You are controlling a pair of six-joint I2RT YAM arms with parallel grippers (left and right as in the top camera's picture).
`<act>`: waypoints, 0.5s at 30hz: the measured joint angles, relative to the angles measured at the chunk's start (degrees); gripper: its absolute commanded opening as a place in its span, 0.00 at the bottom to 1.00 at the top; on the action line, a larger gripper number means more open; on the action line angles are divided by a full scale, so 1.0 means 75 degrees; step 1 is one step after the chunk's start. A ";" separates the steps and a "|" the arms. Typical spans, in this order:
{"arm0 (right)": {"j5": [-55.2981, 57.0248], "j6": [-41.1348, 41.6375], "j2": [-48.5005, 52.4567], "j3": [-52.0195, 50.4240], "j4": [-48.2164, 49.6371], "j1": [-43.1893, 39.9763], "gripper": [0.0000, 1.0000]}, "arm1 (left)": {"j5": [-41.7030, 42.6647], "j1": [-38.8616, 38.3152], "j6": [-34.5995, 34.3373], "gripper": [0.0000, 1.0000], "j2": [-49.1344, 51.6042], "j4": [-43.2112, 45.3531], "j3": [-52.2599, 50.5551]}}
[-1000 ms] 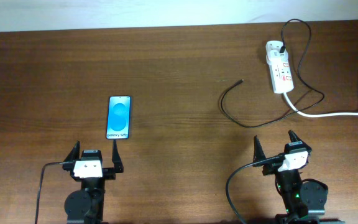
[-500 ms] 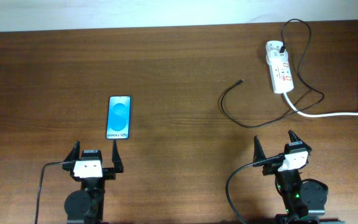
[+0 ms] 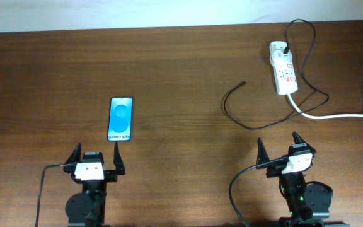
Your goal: Plug charger to phone and switch on socket
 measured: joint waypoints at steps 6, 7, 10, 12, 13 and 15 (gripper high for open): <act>-0.0003 0.0000 0.0000 0.0000 -0.0003 0.0000 0.98 | 0.0315 0.0000 -0.0423 1.00 0.0000 -0.0280 0.0070; 0.0000 0.0000 0.0000 0.0000 -0.0003 0.0000 0.98 | 0.0388 0.0000 -0.0504 0.99 0.0000 -0.0388 0.0114; 0.0000 0.0000 0.0000 0.0000 0.0000 0.0000 0.99 | 0.0519 0.0000 -0.0621 0.99 0.0000 -0.0866 0.0323; -0.0003 0.0000 0.0000 0.0000 -0.0003 0.0000 0.98 | 0.0574 0.0000 -0.0670 1.00 0.0000 -0.1323 0.0513; 0.0000 0.0003 0.0000 0.0000 -0.0003 0.0000 0.98 | 0.0600 0.0000 -0.0676 0.99 0.0000 -0.1547 0.0603; 0.0000 0.0003 0.0000 0.0000 -0.0003 0.0000 0.98 | 0.0635 0.0000 -0.0699 0.99 0.0000 -0.1894 0.0833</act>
